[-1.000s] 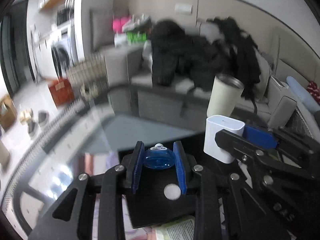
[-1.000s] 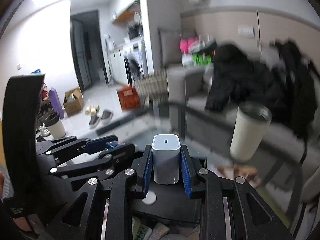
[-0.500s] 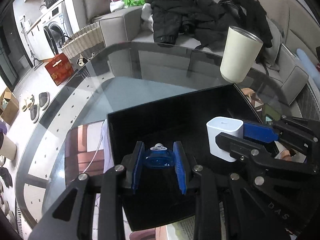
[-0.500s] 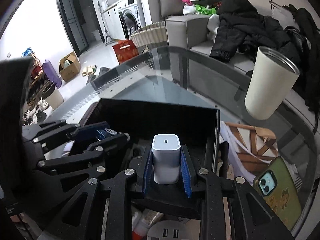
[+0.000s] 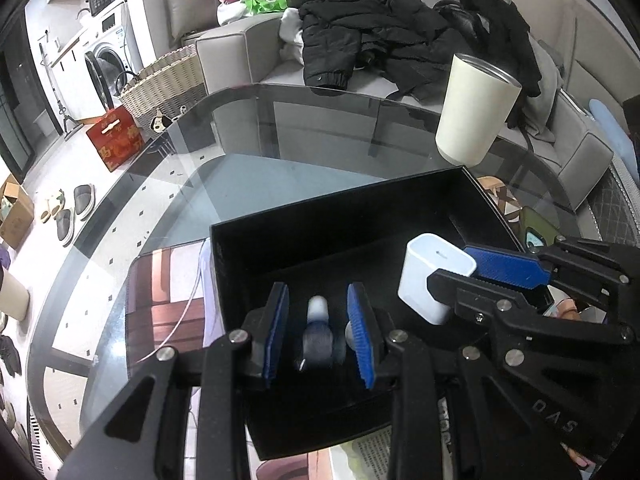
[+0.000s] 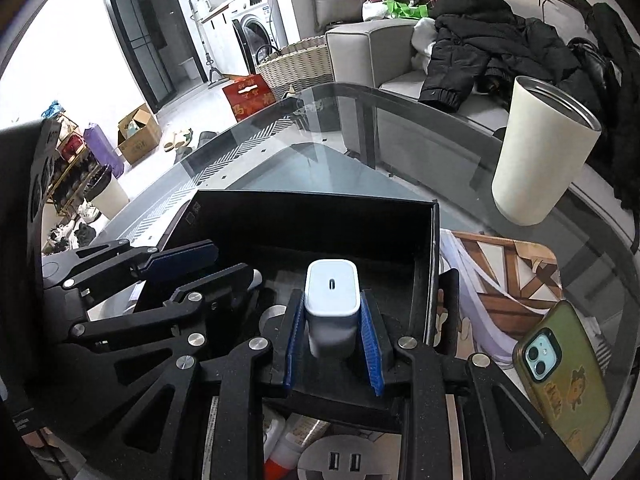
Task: Organize rigid objects
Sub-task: 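Lower the charger and tape into the black box and open both tools, then grasp the green-lidded case with the left tool while the right grasps blue tape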
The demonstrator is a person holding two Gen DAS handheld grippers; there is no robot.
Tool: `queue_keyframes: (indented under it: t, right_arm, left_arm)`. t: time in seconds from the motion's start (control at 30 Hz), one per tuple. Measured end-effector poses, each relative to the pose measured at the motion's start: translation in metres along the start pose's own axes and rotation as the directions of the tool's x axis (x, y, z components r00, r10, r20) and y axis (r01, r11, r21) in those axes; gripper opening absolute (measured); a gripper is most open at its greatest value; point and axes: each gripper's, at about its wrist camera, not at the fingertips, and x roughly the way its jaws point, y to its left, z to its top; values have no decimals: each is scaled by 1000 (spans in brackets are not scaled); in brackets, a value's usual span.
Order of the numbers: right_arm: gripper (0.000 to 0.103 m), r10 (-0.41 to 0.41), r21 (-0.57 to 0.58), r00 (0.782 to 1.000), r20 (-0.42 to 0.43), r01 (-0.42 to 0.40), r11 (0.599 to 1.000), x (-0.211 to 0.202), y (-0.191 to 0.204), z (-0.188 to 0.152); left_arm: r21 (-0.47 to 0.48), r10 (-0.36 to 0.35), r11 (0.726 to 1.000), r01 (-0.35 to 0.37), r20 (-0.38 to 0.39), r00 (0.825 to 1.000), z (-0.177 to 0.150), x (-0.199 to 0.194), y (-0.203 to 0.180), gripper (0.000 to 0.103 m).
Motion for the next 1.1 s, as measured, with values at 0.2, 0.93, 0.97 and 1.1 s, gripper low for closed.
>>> queue_keyframes:
  t: [0.2,0.93,0.97,1.1]
  right_arm:
    - [27,6,-7,999,54,-6,1000,-18,3,-4]
    - [27,-19,-66,982,186,32,997,-120,-7,-87]
    - [27,-17,-53,988,155,26,998,-116,-10,-95]
    - [29,-7,-10,998,60,8,1000,-101,-20,-116]
  left_arm:
    - [-30,-26,999,27,42,999,1,-12,5,49]
    - [44,-46,998,40,170,984,-64,-83,-26,58]
    - [52,-45,998,38,151,988,-69,-79,-30,58]
    - [63,-51,997,47,61,997,-82,-59,-42,58]
